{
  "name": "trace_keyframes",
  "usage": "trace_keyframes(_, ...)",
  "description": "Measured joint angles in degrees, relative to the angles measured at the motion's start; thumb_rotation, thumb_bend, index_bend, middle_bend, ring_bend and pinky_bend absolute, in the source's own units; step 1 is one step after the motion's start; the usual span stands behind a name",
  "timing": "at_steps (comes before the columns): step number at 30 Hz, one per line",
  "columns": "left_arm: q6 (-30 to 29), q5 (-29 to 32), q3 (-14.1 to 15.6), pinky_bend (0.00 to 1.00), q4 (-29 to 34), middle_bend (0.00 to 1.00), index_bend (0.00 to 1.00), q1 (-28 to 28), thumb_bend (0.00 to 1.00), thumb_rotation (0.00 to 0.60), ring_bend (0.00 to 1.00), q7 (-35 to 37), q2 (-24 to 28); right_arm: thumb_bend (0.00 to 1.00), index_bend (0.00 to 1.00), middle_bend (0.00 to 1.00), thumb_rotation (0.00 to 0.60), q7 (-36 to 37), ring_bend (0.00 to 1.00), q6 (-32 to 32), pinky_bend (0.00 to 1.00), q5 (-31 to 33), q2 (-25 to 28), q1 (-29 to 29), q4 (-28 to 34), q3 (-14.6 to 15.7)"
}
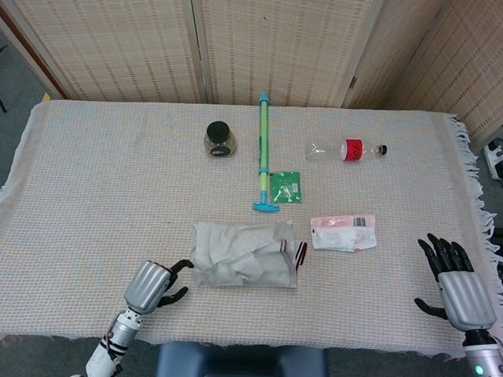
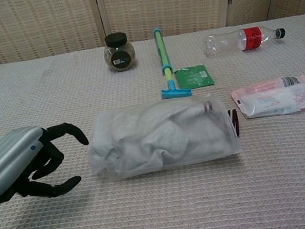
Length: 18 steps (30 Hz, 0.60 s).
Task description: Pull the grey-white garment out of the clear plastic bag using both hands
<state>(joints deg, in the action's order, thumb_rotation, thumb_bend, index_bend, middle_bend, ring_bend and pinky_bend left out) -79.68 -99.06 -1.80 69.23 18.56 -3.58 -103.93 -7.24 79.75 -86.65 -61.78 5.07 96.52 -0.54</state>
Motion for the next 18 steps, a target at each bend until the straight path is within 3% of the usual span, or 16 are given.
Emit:
trace_keyframes(13,-3.17,-0.19,0.51,1.00,-13.49,1.00,0.49,1.44,0.30,0.600,1.00,4.22,-8.72,0.02,0.00,0.00,0.600,1.86,0.00,-0.44,0.00,-0.79,1.04,0.19,0.33,0.58)
trace_keyframes(18,-4.10,-0.12,0.61,1.00,-17.41,1.00,0.54,1.97,0.34,0.600,1.00,4.78,-10.89,0.02,0.00,0.00,0.600,2.76,0.00,-0.54,0.00,-1.19,1.52,0.24,0.50,0.81)
